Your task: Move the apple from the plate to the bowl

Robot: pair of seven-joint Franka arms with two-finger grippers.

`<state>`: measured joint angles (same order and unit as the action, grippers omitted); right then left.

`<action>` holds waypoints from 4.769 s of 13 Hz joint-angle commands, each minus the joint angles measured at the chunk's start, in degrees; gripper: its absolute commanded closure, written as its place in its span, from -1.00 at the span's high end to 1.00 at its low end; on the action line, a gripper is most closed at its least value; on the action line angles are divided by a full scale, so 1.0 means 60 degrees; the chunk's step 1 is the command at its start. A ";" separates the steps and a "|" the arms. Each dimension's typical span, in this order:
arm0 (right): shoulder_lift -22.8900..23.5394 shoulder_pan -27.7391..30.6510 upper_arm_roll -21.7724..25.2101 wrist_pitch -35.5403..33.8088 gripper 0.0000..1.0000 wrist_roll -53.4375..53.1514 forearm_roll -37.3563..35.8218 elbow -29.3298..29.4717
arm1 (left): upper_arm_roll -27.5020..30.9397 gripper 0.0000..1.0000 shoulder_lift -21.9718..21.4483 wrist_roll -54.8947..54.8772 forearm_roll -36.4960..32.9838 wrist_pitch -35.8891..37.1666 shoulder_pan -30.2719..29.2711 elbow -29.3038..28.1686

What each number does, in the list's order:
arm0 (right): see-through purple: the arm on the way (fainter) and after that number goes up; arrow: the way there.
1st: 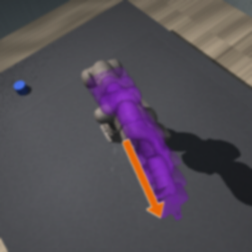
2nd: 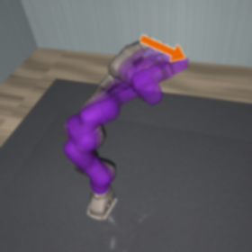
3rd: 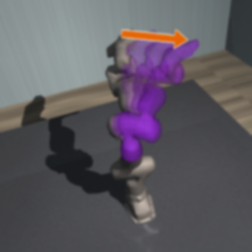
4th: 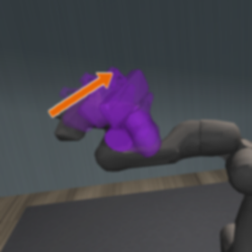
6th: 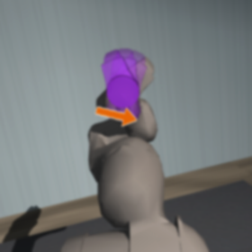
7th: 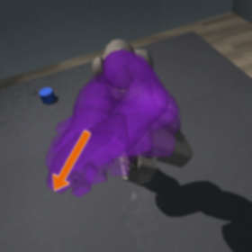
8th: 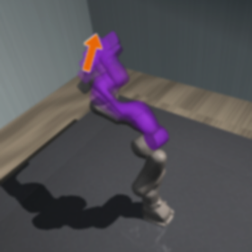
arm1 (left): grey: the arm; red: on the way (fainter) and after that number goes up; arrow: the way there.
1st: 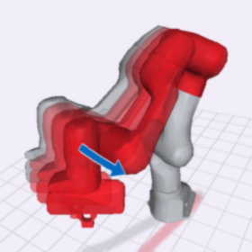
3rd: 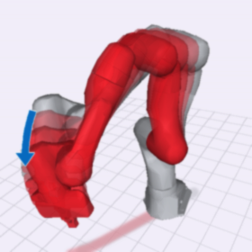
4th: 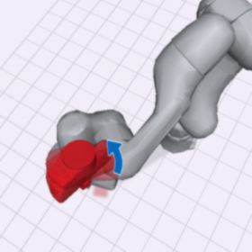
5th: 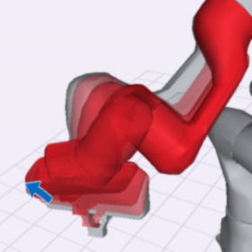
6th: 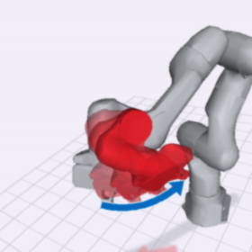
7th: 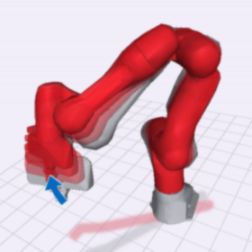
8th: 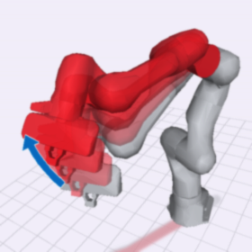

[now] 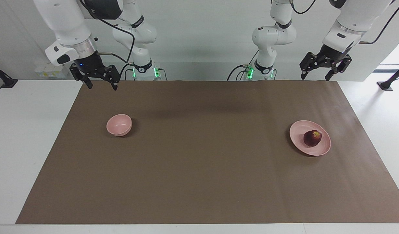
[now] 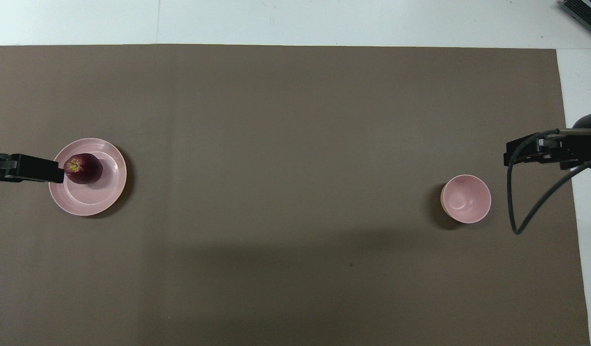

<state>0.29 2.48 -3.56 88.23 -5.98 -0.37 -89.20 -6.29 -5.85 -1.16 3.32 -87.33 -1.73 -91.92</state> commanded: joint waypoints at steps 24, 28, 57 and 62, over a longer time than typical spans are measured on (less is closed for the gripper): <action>-0.0137 0.0114 -0.0067 0.0061 1.00 0.0294 0.0164 -0.0191 | 0.0067 1.00 0.2864 -0.7291 0.0077 -0.6362 -0.1792 -0.3619; -0.0122 0.0128 -0.0052 0.0090 1.00 0.0279 0.0164 -0.0191 | 0.0067 1.00 0.3011 -0.7745 0.0077 -0.7270 -0.1835 -0.4044; -0.0094 -0.0706 -0.0184 0.0647 1.00 -0.4971 0.3852 -0.1334 | -0.0021 -1.00 0.1825 -0.5888 0.3968 -0.2486 -0.1938 -0.2347; 0.0331 -0.1349 -0.0184 0.0822 1.00 -0.8178 0.5025 -0.1188 | 0.0008 -1.00 0.1269 -0.5402 0.6034 -0.0858 -0.1982 -0.2360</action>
<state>0.98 -4.37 -4.56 91.54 -47.74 26.76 -96.58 -6.33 3.74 -34.65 35.31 -96.11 -12.97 -106.20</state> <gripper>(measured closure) 0.000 0.300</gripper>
